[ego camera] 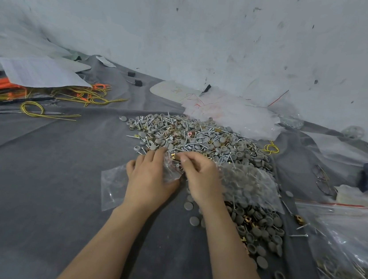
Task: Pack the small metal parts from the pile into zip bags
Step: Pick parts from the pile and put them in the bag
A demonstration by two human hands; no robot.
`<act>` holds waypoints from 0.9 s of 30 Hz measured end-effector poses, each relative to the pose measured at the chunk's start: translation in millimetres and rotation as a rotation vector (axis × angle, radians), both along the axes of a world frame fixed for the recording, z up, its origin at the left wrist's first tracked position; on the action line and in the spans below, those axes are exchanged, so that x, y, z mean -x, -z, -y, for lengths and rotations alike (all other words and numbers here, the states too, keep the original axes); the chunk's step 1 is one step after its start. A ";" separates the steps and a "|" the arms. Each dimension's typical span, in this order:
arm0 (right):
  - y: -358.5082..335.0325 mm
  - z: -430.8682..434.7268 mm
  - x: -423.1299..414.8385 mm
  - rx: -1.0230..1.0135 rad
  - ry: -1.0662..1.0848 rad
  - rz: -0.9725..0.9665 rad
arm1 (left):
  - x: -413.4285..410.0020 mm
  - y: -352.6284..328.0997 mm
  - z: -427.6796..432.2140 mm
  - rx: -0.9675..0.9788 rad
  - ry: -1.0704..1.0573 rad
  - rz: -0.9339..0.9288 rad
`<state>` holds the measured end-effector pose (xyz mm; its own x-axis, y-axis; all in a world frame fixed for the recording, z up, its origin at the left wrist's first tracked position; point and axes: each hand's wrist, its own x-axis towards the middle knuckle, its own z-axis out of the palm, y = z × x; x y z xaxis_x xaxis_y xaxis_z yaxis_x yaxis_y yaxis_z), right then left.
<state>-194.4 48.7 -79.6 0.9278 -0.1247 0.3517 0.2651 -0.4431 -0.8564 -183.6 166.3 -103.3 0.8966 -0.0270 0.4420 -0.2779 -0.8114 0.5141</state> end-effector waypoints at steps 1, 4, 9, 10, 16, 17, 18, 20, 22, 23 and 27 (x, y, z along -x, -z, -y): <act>2.6 0.1 -0.6 0.086 0.078 0.023 | -0.3 0.1 0.3 0.007 -0.012 0.005; 13.3 1.8 -2.3 0.517 0.254 -0.030 | -1.2 0.8 0.5 0.015 -0.040 0.012; 22.7 -2.2 -6.7 0.777 0.269 -0.169 | -0.8 1.2 -0.4 0.019 -0.067 0.012; 22.0 -3.0 -7.7 0.747 0.292 -0.164 | -0.7 1.3 -0.5 0.015 -0.070 0.010; 15.1 3.3 -5.9 0.389 0.331 0.011 | -2.1 3.2 -1.0 -0.002 -0.069 0.006; 11.9 4.4 -5.0 0.255 0.307 0.046 | -2.3 3.2 -0.8 -0.004 -0.064 0.008; 8.6 5.5 -4.1 0.122 0.281 0.066 | -2.2 3.2 -0.5 -0.003 -0.057 0.011; 3.5 6.1 -2.7 -0.054 0.217 0.059 | -2.0 3.5 0.1 0.001 -0.044 0.016; 1.5 2.9 -2.9 -0.143 0.098 0.005 | -1.3 3.6 -0.1 0.001 -0.035 0.021; 1.2 0.2 -2.9 -0.182 0.025 -0.027 | -1.0 3.7 -0.2 0.002 -0.032 0.022; 3.4 -5.6 -2.4 -0.162 0.013 -0.038 | -1.1 2.5 -0.4 0.009 -0.056 0.016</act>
